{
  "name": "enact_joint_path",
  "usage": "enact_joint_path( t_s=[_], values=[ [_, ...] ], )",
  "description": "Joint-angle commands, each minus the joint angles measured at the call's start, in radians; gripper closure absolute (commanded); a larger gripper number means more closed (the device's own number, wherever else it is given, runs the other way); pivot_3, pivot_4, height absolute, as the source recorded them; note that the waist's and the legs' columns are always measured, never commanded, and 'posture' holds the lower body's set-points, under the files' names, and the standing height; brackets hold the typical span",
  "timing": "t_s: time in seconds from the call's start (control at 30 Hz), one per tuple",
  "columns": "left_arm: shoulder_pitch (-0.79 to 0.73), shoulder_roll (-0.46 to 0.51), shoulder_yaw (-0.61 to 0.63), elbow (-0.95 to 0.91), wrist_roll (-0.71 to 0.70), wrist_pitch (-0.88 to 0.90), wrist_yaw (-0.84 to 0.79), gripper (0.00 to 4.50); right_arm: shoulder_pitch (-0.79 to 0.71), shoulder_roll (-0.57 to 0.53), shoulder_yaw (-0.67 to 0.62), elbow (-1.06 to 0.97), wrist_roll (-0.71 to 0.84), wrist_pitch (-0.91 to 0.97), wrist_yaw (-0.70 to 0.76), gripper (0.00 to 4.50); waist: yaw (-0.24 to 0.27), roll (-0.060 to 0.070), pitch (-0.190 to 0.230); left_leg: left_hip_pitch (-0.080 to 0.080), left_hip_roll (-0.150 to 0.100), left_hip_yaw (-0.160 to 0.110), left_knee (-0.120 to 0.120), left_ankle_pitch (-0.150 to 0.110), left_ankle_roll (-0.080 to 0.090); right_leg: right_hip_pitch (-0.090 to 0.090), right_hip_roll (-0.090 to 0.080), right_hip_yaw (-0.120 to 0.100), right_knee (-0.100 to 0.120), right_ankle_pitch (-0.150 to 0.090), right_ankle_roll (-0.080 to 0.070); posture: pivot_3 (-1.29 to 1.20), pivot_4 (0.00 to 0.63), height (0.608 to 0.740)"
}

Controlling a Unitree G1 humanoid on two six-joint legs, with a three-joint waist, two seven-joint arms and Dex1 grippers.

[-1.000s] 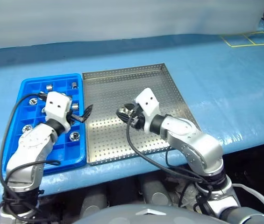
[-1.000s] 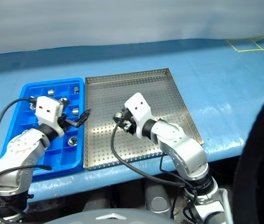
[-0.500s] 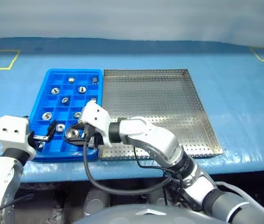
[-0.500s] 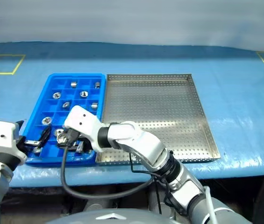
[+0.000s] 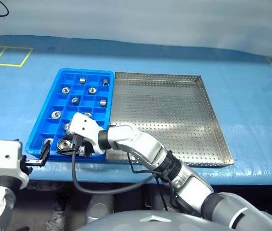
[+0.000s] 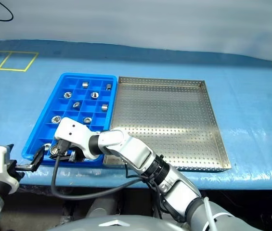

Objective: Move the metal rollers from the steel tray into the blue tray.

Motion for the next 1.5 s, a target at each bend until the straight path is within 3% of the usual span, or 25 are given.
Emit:
enact_joint_path(
  t_s=[0.03, 0.8, 1.0, 1.27, 1.5],
  values=[
    [0.009, -0.006, 0.017, -0.04, 0.0, -0.021, 0.002, 0.0, -0.017, 0.03, -0.026, 0.025, -0.018, -0.05, 0.006, 2.74, 0.0, 0.0, 0.0, 0.0, 0.0, 0.0, 0.0, 0.0, 0.0, 0.0, 0.0, 0.0, 0.0, 0.0, 0.0, 0.26, 0.15, 0.74],
    [-0.009, 0.006, 0.003, -0.042, 0.002, -0.016, -0.003, 0.0, -0.01, 0.07, -0.072, 0.183, -0.103, -0.096, -0.002, 2.74, 0.001, 0.0, 0.0, 0.0, 0.001, -0.003, -0.002, 0.001, -0.002, 0.0, 0.001, -0.001, 0.0, -0.001, -0.001, 0.25, 0.15, 0.74],
    [-0.024, 0.016, 0.0, -0.034, 0.001, -0.015, -0.004, 0.0, 0.005, 0.071, -0.083, 0.148, -0.096, -0.094, 0.01, 0.86, 0.001, 0.0, 0.0, 0.0, 0.0, -0.004, -0.002, 0.001, -0.002, 0.0, 0.001, -0.002, 0.0, -0.001, -0.001, 0.25, 0.15, 0.74],
    [-0.093, 0.04, -0.049, -0.022, -0.008, -0.011, -0.008, 0.0, 0.028, 0.052, -0.174, -0.057, -0.058, -0.093, -0.014, 0.86, 0.003, 0.001, 0.001, -0.001, 0.0, -0.006, -0.002, 0.001, -0.003, 0.0, 0.001, -0.003, 0.0, -0.001, -0.001, 0.2, 0.15, 0.74],
    [-0.37, 0.069, -0.289, 0.082, -0.014, -0.007, -0.015, 0.0, 0.087, -0.093, -0.378, -0.228, -0.106, -0.119, -0.15, 0.86, -0.006, 0.002, 0.001, 0.0, -0.001, -0.009, 0.0, 0.002, -0.003, 0.002, 0.0, -0.006, 0.0, -0.001, -0.001, 0.06, 0.15, 0.74]
  ],
)
